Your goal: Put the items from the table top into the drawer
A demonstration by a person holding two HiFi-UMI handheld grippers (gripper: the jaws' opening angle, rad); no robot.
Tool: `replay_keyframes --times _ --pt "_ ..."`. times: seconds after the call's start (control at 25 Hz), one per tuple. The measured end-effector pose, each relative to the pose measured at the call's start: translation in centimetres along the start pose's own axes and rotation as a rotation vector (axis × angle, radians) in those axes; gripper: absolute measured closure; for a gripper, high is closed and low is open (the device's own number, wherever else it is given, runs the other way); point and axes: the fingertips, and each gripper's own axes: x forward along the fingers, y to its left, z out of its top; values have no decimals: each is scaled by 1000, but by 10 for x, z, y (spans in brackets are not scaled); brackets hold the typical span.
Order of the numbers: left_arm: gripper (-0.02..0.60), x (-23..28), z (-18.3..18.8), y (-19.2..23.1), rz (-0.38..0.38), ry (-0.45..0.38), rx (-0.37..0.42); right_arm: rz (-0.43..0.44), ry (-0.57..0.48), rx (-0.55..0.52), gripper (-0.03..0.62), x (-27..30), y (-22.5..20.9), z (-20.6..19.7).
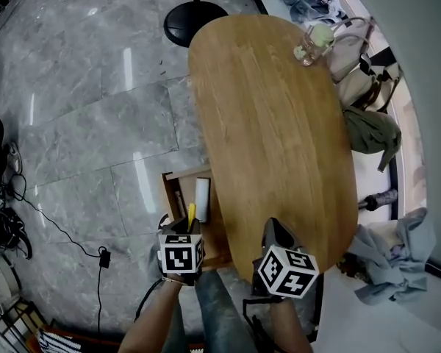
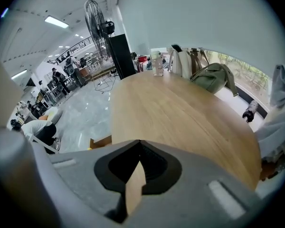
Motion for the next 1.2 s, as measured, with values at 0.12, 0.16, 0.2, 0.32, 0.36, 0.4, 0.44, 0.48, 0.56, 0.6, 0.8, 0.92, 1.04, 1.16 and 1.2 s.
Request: replay_keyframes --times 0.12,0.16,0.2,0.32,0.36,0.4,0.44,0.48,0.56,0.6,0.8,0.92,1.04,1.16,1.2 --pt "511 9 -10 5 19 11 -60 4 10 -7 589 1 0 -3" --pt "511 12 -12 7 21 9 -78 4 12 -8 589 1 -1 -4" --pt "511 15 -12 7 18 5 -95 3 14 -8 589 1 -2 -4" --pt "502 21 -14 10 9 2 -132 -5 18 -5 589 1 -5 -6" --pt "498 21 -15 12 12 4 -136 -8 18 -1 589 1 -6 -6" --pt "492 21 -15 13 15 5 -137 -10 18 3 589 1 -7 -6" --pt "490 21 -16 14 16 6 -136 -13 17 8 589 1 -8 -7" --pt "484 20 -16 15 14 8 -133 -15 16 14 589 0 -8 -7" --pt "482 17 -15 16 9 12 -120 -18 14 26 589 0 -7 -9" --pt "482 14 -14 15 6 11 -112 -19 13 32 589 0 -7 -10" --pt "482 -9 7 17 -3 -49 -67 -22 3 58 589 -1 -3 -11" --pt "490 -39 32 21 -6 -120 -29 -21 -8 71 589 -6 4 -10" --pt "509 -83 64 26 3 -206 18 -15 -23 73 589 -21 16 -2" --pt "521 -134 101 28 17 -298 77 -8 -55 77 589 -46 28 17" --pt "528 -152 114 27 21 -326 99 -7 -71 80 589 -57 32 25"
